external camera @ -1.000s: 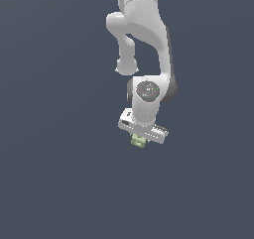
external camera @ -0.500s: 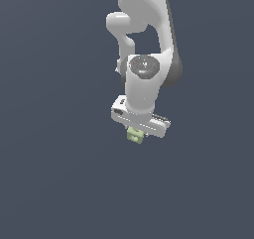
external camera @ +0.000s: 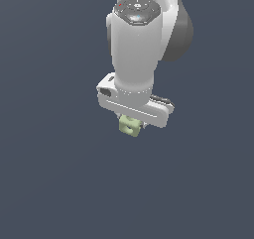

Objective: Pick up the object and move it to a goal position.

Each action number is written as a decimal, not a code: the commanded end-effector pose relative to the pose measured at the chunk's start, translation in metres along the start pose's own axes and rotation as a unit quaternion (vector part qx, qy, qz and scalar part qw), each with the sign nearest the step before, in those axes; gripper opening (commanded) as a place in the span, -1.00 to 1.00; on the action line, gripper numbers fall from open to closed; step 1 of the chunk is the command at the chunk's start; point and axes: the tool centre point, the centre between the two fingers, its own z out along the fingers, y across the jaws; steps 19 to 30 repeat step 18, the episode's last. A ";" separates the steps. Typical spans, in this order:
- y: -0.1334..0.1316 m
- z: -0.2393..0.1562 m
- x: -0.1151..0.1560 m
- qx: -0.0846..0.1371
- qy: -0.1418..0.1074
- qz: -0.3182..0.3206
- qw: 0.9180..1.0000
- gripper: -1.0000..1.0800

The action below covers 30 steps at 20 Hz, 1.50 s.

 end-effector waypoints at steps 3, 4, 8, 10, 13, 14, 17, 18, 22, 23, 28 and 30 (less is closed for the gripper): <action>0.004 -0.034 0.011 -0.001 -0.001 0.000 1.000 -1.00; 0.004 -0.040 0.013 -0.001 -0.001 0.000 1.000 -1.00; 0.006 -0.058 0.020 -0.001 -0.001 0.000 1.000 -1.00; 0.006 -0.064 0.022 -0.001 -0.001 0.000 1.000 -1.00; 0.006 -0.070 0.025 -0.001 -0.001 0.000 1.000 -1.00; 0.007 -0.072 0.025 -0.001 -0.001 0.000 1.000 -1.00; 0.007 -0.074 0.026 -0.001 -0.001 0.000 1.000 -1.00; 0.007 -0.074 0.026 -0.001 -0.001 0.000 1.000 -1.00; 0.007 -0.074 0.026 -0.001 -0.001 0.000 1.000 -1.00; 0.007 -0.074 0.026 -0.001 -0.001 0.000 1.000 -1.00; 0.007 -0.074 0.026 -0.001 -0.001 0.000 1.000 -1.00; 0.007 -0.074 0.026 -0.001 -0.001 0.000 1.000 -1.00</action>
